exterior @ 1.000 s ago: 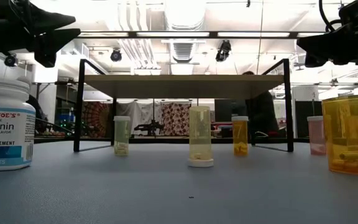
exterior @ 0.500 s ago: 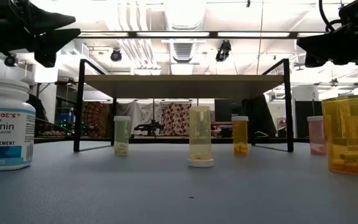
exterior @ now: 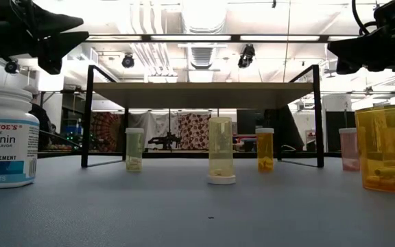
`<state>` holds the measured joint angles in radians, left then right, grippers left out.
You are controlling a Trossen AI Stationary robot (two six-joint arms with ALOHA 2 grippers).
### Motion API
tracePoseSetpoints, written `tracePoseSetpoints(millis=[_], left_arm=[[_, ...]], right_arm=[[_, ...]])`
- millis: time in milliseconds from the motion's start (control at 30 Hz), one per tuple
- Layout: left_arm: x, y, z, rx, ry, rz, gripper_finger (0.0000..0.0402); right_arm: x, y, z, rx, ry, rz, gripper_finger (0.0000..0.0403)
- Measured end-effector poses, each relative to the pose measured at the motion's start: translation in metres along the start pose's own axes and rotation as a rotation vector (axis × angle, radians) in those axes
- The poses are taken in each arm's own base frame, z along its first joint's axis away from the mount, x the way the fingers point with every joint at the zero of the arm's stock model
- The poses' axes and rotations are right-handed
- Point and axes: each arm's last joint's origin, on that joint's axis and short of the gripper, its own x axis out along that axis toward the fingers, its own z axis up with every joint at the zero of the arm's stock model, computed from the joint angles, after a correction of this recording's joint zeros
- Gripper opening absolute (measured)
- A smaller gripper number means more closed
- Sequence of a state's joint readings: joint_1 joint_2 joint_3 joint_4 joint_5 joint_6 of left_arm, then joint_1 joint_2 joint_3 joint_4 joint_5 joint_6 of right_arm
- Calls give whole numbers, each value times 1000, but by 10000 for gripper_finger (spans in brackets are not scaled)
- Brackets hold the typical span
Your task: Pick and place medicine bottles onto shelf by color
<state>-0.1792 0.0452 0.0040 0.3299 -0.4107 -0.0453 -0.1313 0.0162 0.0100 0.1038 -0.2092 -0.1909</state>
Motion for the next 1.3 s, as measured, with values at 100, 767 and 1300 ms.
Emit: tracePoseSetpoints(millis=[100,767,1300], left_arm=[[0,0,0,0,0,0,161],[0,0,1,1,-6,2,161],[-3,1,26,-294,-259,-20,161]], right_arm=[[0,0,0,0,0,0,9],[0,0,1,173,-7,-1,9],[0,-2,8,331,-87,-1,9]])
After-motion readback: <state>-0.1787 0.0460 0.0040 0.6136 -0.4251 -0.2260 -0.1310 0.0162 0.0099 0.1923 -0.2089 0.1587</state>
